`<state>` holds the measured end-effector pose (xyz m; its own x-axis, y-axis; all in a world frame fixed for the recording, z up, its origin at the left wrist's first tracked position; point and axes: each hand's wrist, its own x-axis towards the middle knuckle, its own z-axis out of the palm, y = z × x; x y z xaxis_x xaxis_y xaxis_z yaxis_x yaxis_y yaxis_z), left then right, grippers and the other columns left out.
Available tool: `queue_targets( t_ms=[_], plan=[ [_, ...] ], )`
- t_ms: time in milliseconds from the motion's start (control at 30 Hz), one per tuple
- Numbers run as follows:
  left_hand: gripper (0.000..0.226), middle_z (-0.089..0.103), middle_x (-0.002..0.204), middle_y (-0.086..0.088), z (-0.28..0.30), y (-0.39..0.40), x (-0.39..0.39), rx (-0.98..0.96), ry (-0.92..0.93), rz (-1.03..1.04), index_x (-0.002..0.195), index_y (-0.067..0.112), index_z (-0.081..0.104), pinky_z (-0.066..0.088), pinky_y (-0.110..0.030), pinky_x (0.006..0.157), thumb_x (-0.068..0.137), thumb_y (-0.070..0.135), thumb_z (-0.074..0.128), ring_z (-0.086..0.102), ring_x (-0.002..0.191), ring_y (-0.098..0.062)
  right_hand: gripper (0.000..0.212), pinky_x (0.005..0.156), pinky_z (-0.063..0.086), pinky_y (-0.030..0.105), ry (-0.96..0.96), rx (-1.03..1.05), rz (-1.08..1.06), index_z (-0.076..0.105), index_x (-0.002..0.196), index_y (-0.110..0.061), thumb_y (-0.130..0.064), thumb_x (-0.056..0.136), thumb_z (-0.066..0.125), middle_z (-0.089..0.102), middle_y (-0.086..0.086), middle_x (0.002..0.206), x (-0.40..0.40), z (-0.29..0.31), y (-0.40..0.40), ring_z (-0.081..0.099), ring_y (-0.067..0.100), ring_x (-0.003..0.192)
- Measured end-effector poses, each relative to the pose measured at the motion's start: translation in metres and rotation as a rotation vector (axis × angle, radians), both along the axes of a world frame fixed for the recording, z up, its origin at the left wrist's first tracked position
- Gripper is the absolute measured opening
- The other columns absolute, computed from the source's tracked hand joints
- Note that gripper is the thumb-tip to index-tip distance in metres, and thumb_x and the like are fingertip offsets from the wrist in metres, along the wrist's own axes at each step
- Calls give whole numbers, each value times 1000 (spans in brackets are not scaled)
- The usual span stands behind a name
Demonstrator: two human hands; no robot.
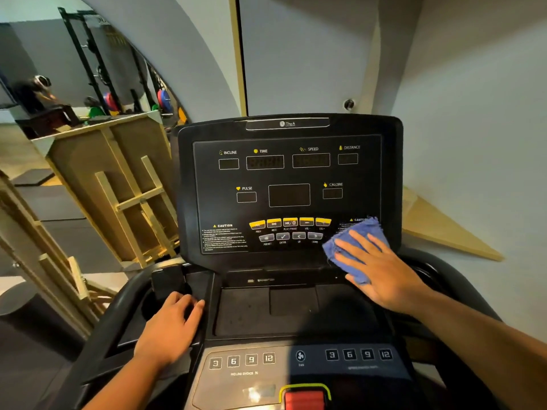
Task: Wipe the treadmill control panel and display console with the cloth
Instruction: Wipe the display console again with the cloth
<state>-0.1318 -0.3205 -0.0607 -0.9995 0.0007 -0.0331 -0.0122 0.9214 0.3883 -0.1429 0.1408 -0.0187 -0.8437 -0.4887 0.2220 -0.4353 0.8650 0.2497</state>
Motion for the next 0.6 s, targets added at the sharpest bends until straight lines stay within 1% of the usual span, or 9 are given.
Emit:
queue_targets(
  t_ms=[67, 133, 233, 333, 400, 467, 600],
  plan=[
    [33, 51, 112, 12, 0, 0, 0, 7, 9, -1, 110, 35, 63, 43, -25, 73, 104, 56, 39, 58, 89, -5, 58, 122, 11, 47, -18, -8, -7, 23, 157, -34, -58, 103, 24, 19, -5, 167, 3, 2, 5, 3, 22, 155],
    [31, 51, 109, 12, 2, 0, 0, 12, 18, 1, 107, 35, 62, 43, -26, 73, 103, 56, 40, 58, 86, -5, 58, 122, 9, 47, 1, -5, 12, 26, 156, -33, -56, 103, 29, 19, -4, 166, -1, 2, -10, 3, 23, 155],
    [29, 51, 111, 11, 2, 1, 1, 7, 10, 1, 109, 35, 61, 43, -24, 73, 104, 55, 40, 59, 87, -5, 54, 124, 8, 48, -15, 5, 141, 35, 153, -34, -53, 103, 32, 18, -5, 167, -16, 8, -56, 2, 22, 155],
    [31, 52, 109, 12, 1, 1, 1, 23, 19, 2, 108, 34, 63, 44, -26, 75, 104, 55, 40, 59, 87, -5, 49, 125, 1, 44, -43, -49, 239, 40, 151, -34, -50, 105, 33, 21, -7, 165, -23, 12, -84, 4, 19, 155],
    [33, 52, 109, 13, 1, 1, 0, 27, 21, 2, 107, 35, 65, 46, -27, 77, 103, 55, 40, 59, 88, -4, 49, 125, -2, 40, -50, -59, 226, 39, 151, -34, -50, 105, 32, 23, -10, 164, -22, 10, -71, 2, 16, 155],
    [33, 53, 110, 12, 1, 0, 0, 17, 11, 6, 108, 36, 65, 48, -29, 79, 103, 56, 39, 60, 90, -5, 51, 124, -3, 37, -35, -51, 169, 37, 152, -34, -51, 104, 31, 23, -10, 164, -17, 5, -43, 1, 14, 154],
    [31, 53, 111, 12, 0, 0, -1, 15, 7, 6, 106, 37, 63, 50, -32, 80, 103, 56, 39, 59, 91, -6, 55, 124, 5, 40, 52, -82, -23, 33, 154, -31, -47, 102, 35, 25, -5, 164, 5, -8, 21, 4, 18, 155]
  ],
)
